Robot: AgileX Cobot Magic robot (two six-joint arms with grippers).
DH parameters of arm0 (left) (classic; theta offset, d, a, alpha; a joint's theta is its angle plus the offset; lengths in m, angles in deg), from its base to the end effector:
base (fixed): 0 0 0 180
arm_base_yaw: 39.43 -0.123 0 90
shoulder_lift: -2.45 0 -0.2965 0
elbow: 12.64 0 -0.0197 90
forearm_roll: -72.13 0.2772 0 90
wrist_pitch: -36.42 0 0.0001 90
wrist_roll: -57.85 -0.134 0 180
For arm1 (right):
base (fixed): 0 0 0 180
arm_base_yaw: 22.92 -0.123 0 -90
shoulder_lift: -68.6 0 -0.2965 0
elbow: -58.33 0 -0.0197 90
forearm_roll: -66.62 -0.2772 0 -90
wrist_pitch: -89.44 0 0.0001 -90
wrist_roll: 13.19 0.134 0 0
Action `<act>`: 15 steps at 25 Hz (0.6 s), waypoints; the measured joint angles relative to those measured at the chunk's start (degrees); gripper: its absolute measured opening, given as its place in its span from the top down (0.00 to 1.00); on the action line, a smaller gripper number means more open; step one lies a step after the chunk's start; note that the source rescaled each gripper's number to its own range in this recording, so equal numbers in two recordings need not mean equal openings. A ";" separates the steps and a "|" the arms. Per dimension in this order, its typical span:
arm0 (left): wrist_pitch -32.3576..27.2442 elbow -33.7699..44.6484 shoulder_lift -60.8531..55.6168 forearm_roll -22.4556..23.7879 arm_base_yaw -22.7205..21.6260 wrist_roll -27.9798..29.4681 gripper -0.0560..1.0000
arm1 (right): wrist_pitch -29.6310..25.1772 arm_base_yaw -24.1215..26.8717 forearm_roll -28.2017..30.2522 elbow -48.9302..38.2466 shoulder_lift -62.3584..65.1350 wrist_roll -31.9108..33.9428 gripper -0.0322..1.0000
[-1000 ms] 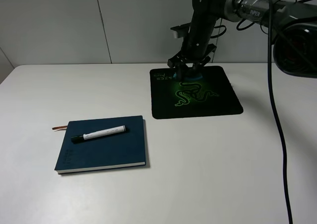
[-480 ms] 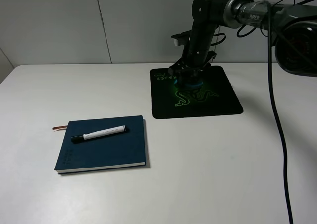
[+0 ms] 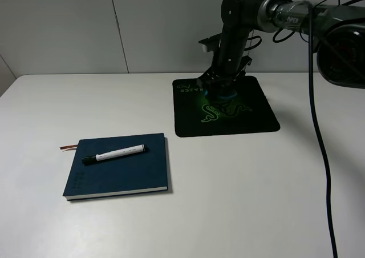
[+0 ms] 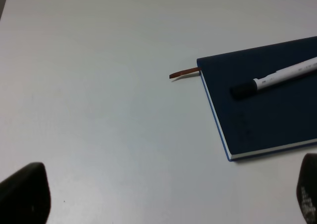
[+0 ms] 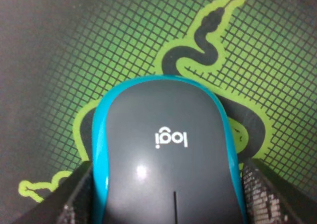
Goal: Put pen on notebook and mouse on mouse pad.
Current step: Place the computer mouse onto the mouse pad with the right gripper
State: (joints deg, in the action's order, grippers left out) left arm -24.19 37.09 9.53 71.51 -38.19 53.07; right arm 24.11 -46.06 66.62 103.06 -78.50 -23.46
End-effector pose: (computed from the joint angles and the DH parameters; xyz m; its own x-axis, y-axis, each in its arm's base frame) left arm 0.0458 -0.0023 0.2660 -0.4566 0.0879 -0.8853 0.0658 0.9957 0.0649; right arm 0.5079 0.2171 0.1130 -0.8140 -0.5418 -0.2096 -0.5469 0.8364 -0.0380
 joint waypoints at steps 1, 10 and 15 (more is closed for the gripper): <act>0.00 0.00 0.00 0.00 0.00 0.00 0.00 | -0.05 0.00 0.38 0.00 0.00 0.00 0.97; 0.00 0.00 0.00 0.00 0.00 0.00 0.00 | -0.22 0.00 0.49 0.00 0.00 0.00 0.97; 0.00 0.00 0.00 0.00 0.00 0.00 0.00 | -0.22 0.00 0.49 0.00 0.00 0.00 0.43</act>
State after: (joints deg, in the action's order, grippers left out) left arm -24.19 37.09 9.53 71.51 -38.19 53.07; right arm 23.89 -46.06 67.11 103.06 -78.50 -23.46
